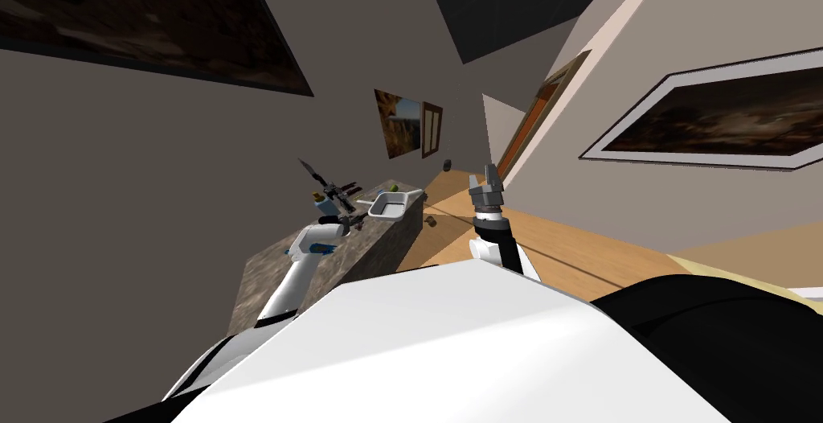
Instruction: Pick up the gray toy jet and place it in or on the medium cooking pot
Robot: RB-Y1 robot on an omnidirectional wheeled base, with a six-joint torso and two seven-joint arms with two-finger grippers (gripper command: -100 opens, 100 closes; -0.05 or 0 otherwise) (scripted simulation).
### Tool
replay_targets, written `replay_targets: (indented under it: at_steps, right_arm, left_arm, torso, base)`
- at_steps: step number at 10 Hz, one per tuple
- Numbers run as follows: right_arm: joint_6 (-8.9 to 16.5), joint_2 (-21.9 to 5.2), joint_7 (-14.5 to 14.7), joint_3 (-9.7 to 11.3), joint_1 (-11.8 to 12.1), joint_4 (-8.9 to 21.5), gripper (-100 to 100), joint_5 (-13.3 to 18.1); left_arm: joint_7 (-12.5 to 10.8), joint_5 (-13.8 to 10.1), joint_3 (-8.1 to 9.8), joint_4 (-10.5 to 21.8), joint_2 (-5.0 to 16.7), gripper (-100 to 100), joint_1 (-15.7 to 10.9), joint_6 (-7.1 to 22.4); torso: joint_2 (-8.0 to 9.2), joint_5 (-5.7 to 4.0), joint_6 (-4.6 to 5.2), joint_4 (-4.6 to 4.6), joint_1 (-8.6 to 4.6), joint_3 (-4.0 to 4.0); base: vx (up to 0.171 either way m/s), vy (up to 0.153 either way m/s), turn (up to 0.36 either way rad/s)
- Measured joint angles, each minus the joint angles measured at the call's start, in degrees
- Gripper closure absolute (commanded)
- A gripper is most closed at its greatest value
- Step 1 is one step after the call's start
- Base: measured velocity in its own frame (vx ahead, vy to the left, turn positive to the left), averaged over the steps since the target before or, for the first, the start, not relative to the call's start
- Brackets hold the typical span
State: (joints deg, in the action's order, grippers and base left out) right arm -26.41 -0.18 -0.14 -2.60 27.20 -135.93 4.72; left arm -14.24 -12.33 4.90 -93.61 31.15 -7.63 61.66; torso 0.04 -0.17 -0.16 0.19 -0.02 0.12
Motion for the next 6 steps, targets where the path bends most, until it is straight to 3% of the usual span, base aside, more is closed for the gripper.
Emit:
replay_targets:
  at_steps: [2, 6]
  right_arm:
    - [0.0, 0.0, 0.0, 0.0, 0.0, 0.0, 0, 0.0]
    - [0.0, 0.0, 0.0, 0.0, 0.0, 0.0, 0, 0.0]
  left_arm:
    - [-0.1, 0.0, 1.62, -0.6, 1.3, 100, 0.6, 1.1]
    - [-0.8, -0.5, 5.01, -4.1, 3.9, 100, 0.8, 6.7]
  torso:
    - [0.14, 0.04, 0.08, 0.03, 0.01, 0.08]
    - [0.17, -0.04, -0.05, 0.04, -0.12, 0.11]
  base:
    - [-0.032, 0.007, 0.053]
    - [-0.018, -0.016, 0.100]
